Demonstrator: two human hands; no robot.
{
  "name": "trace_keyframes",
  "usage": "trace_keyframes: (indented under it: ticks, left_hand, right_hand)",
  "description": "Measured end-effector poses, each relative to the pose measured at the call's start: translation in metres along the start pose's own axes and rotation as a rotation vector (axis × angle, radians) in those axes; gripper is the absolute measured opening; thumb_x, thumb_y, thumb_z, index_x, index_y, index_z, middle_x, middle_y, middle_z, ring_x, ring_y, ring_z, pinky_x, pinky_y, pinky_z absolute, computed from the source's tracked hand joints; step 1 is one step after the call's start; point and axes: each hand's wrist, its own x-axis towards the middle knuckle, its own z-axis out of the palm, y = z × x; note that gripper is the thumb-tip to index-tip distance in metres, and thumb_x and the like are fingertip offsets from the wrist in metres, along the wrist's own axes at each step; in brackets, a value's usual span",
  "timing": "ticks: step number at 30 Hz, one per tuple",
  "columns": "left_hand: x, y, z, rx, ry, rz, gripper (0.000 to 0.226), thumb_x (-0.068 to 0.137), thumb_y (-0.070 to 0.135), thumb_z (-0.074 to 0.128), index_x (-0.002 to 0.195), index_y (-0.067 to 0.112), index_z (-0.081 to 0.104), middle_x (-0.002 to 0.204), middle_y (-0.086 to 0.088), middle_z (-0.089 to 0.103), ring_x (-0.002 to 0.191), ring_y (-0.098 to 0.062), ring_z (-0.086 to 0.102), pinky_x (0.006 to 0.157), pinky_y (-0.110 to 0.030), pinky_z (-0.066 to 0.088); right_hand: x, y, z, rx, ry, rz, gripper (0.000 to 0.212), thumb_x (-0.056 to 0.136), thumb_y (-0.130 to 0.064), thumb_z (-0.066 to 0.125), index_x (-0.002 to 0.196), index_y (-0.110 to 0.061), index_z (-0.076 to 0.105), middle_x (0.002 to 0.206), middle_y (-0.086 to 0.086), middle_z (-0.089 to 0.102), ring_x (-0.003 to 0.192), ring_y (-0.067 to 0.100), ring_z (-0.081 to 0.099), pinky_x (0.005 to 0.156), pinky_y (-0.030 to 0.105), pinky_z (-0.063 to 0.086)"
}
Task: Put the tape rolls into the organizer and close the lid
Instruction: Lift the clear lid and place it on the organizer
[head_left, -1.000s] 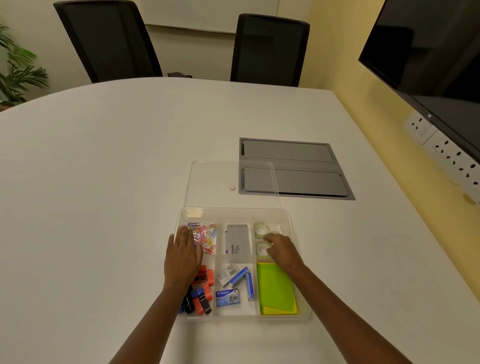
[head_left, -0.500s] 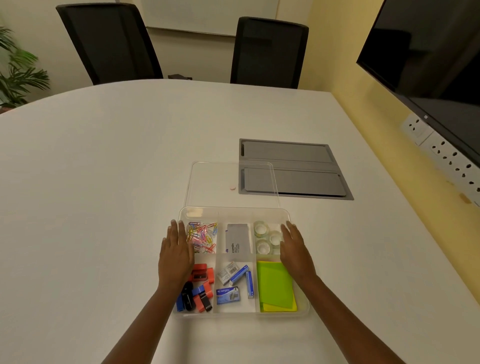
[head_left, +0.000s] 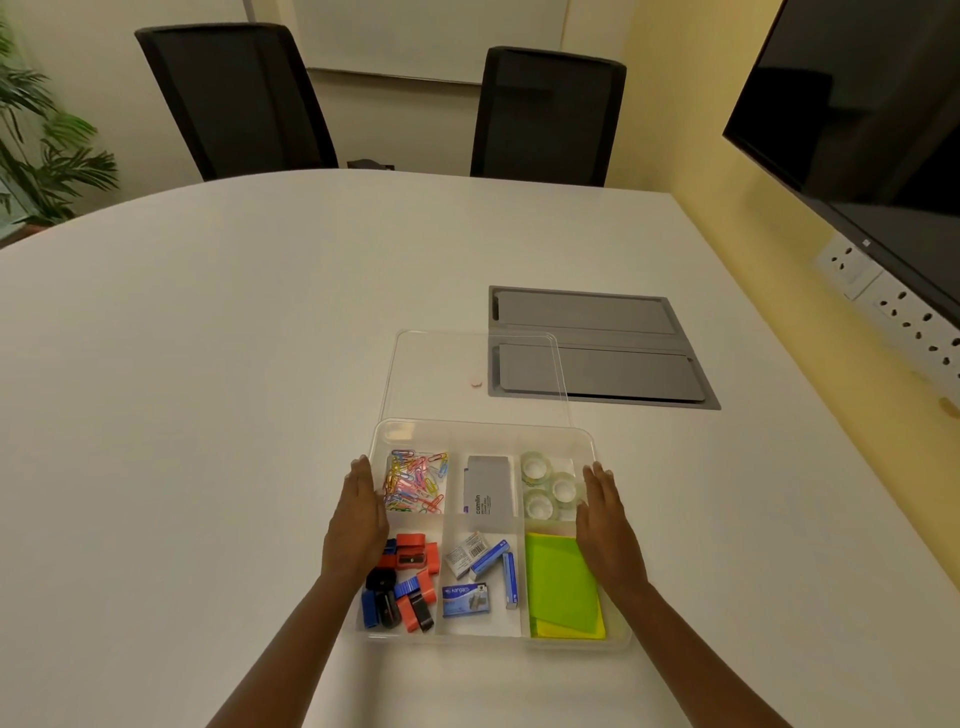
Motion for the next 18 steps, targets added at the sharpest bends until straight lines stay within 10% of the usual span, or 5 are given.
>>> trace_keyframes:
  ticks: [8, 18]
  left_hand:
    - [0.064, 0.017, -0.014, -0.266, 0.029, -0.087, 0.042, 0.100, 0.026, 0.024, 0.121, -0.002, 0.047, 0.130, -0.026, 0.051, 0.122, -0.038, 0.047, 0.098, -0.044, 0.039]
    - [0.145, 0.032, -0.009, -0.502, -0.119, -0.231, 0.057, 0.098, 0.042, 0.014, 0.142, 0.005, 0.021, 0.153, -0.016, 0.022, 0.141, -0.029, 0.023, 0.118, -0.043, 0.016]
  right_hand:
    - [0.067, -0.018, -0.023, 0.186, 0.119, 0.012, 0.040, 0.098, -0.006, 0.040, 0.136, 0.002, 0.038, 0.145, 0.020, 0.039, 0.135, 0.031, 0.038, 0.111, 0.037, 0.034]
    - [0.172, -0.015, -0.015, 0.229, -0.254, 0.338, 0.036, 0.098, -0.017, 0.039, 0.128, 0.001, 0.047, 0.136, 0.018, 0.049, 0.128, 0.031, 0.044, 0.104, 0.034, 0.034]
